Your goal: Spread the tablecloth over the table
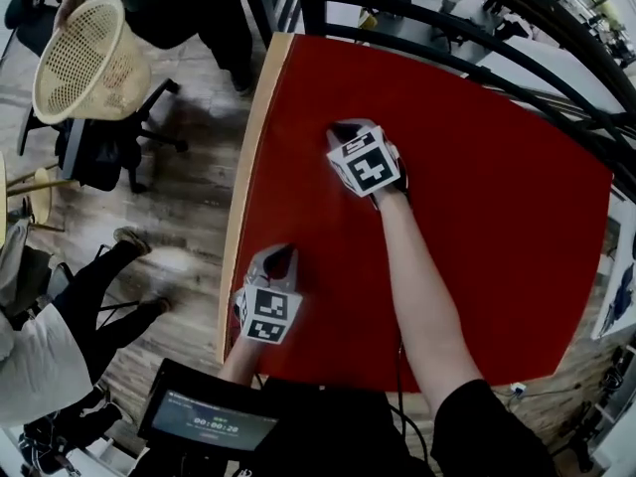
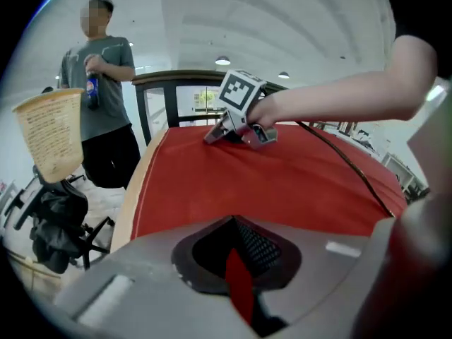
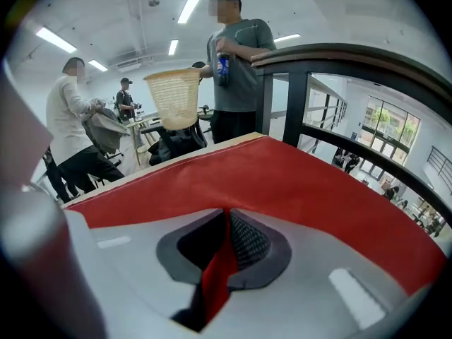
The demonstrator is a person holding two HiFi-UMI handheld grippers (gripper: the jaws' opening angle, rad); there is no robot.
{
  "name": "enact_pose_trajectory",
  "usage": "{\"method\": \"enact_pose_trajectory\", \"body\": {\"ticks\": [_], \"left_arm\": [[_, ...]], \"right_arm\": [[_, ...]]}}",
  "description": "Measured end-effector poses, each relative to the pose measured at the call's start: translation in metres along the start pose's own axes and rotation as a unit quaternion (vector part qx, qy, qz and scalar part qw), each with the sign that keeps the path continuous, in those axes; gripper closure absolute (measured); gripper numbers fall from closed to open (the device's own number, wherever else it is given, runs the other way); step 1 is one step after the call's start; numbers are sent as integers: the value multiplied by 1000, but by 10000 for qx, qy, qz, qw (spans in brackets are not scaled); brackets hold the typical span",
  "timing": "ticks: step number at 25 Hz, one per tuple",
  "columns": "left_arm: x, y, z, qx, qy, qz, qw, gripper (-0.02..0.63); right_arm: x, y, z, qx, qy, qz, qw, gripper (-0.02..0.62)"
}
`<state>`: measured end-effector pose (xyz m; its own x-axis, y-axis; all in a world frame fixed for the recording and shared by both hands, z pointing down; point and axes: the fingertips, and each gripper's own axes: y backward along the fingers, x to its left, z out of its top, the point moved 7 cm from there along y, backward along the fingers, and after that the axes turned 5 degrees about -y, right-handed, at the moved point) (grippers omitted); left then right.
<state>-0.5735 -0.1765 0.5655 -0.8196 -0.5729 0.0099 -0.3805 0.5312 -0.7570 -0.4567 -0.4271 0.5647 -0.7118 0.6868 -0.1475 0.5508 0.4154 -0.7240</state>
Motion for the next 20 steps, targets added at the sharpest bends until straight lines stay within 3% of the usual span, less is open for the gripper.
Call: {"method": "enact_pose_trajectory", "body": {"ticks": [3, 14, 17, 20], "left_arm": [[-7, -3, -6, -6, -40, 23, 10000, 598], [27, -14, 13, -158, -4, 260, 9995, 597], [26, -13, 15, -201, -42, 252, 9995, 598], [21, -1, 18, -441, -238, 215, 9985, 598]], "right_arm": [[3, 4, 1, 6, 78, -54, 10000, 565], [-4, -24, 41, -11, 177, 61, 9998, 565], [0, -10, 30, -235, 16, 19, 9997, 565], [2, 27, 6, -736, -181, -330, 9966, 566]]}}
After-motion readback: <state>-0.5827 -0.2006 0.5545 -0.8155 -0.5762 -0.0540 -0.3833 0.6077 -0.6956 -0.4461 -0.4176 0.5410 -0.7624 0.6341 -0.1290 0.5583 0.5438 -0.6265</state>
